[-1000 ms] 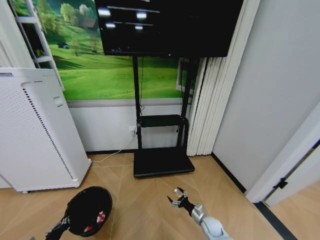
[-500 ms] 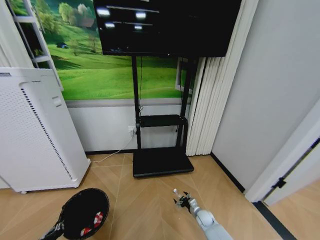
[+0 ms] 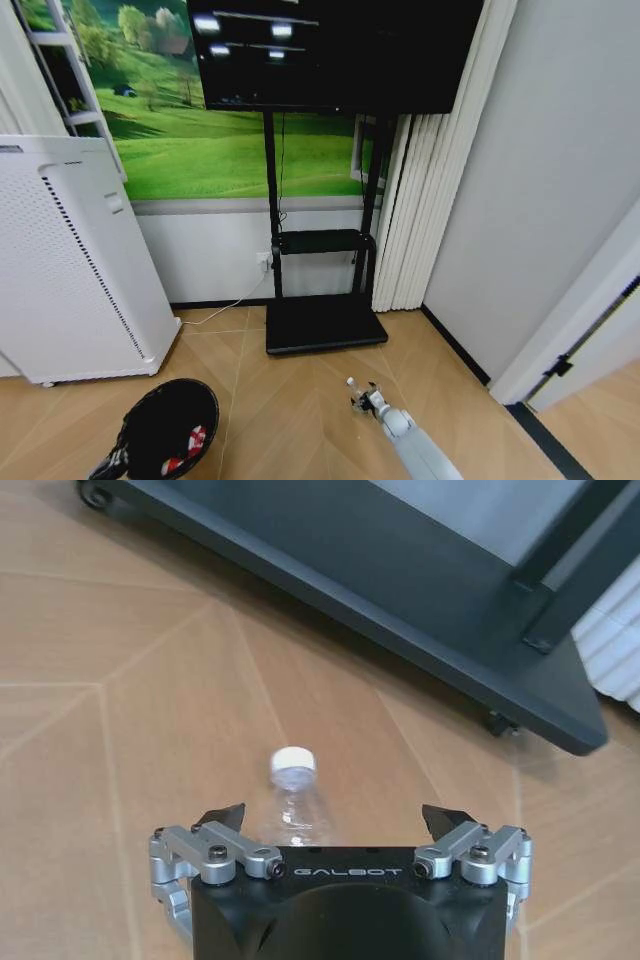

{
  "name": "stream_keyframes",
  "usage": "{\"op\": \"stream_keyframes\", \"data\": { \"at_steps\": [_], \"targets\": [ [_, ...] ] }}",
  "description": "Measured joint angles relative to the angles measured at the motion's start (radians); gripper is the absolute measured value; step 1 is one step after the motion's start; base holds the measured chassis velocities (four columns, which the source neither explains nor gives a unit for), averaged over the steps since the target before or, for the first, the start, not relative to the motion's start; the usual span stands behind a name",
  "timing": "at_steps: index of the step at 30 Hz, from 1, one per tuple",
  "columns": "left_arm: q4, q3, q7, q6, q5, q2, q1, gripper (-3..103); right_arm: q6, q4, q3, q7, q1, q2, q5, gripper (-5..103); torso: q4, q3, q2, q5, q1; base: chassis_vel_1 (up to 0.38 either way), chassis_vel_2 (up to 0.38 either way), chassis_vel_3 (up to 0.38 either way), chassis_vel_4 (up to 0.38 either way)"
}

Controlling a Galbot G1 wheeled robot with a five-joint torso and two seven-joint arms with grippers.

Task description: Pick up the trash bin and place the garbage on the floor into it.

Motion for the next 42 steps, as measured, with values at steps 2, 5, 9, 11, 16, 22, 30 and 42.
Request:
{"op": "stream_keyframes", "data": {
  "at_steps": [2, 5, 9, 11, 16, 22, 30, 42],
  "targets": [
    [0.001, 0.003, -0.002, 0.000, -0.002, 0.007, -0.008, 7, -0.020, -0.024, 0.001, 0.005, 0.009, 0.000, -0.009, 99, -0.0005, 0.000, 0.000, 0.0001, 0.000, 0.000, 0.000, 0.000, 0.000],
    [0.009, 0.006, -0.006, 0.001, -0.002, 0.014, -0.017, 7, -0.027, -0.050, 0.000, -0.007, 0.013, -0.002, -0.013, 99, -0.0005, 0.000, 0.000, 0.0000, 0.000, 0.000, 0.000, 0.000, 0.000],
    [0.017, 0.011, -0.014, 0.002, -0.002, 0.020, -0.032, 7, -0.016, -0.076, 0.004, -0.025, 0.013, 0.000, -0.037, 94, -0.0005, 0.000, 0.000, 0.0001, 0.000, 0.000, 0.000, 0.000, 0.000],
    [0.022, 0.012, -0.016, 0.002, -0.001, 0.021, -0.037, 7, -0.015, -0.082, 0.007, -0.025, 0.013, 0.003, -0.040, 89, -0.0004, 0.000, 0.000, -0.0001, 0.000, 0.000, 0.000, 0.000, 0.000],
    [0.027, 0.015, -0.025, 0.002, -0.001, 0.024, -0.044, 7, -0.026, -0.119, 0.014, -0.024, 0.026, 0.016, -0.049, 74, 0.0000, 0.000, 0.000, 0.0001, 0.000, 0.000, 0.000, 0.000, 0.000],
    [0.025, 0.018, -0.031, 0.002, -0.004, 0.023, -0.051, 7, -0.034, -0.149, 0.023, -0.009, 0.034, 0.025, -0.048, 56, -0.0003, 0.000, 0.000, 0.0000, 0.000, 0.000, 0.000, 0.000, 0.000],
    [0.027, 0.021, -0.038, 0.002, -0.008, 0.023, -0.058, 7, -0.030, -0.141, 0.029, -0.010, 0.023, 0.020, -0.040, 27, -0.0002, 0.000, 0.000, -0.0001, 0.000, 0.000, 0.000, 0.000, 0.000],
    [0.024, 0.050, -0.051, 0.003, -0.003, 0.036, -0.074, 7, -0.034, -0.074, 0.023, -0.020, -0.026, 0.002, -0.008, 19, -0.0004, 0.000, 0.000, -0.0001, 0.000, 0.000, 0.000, 0.000, 0.000]
  ]
}}
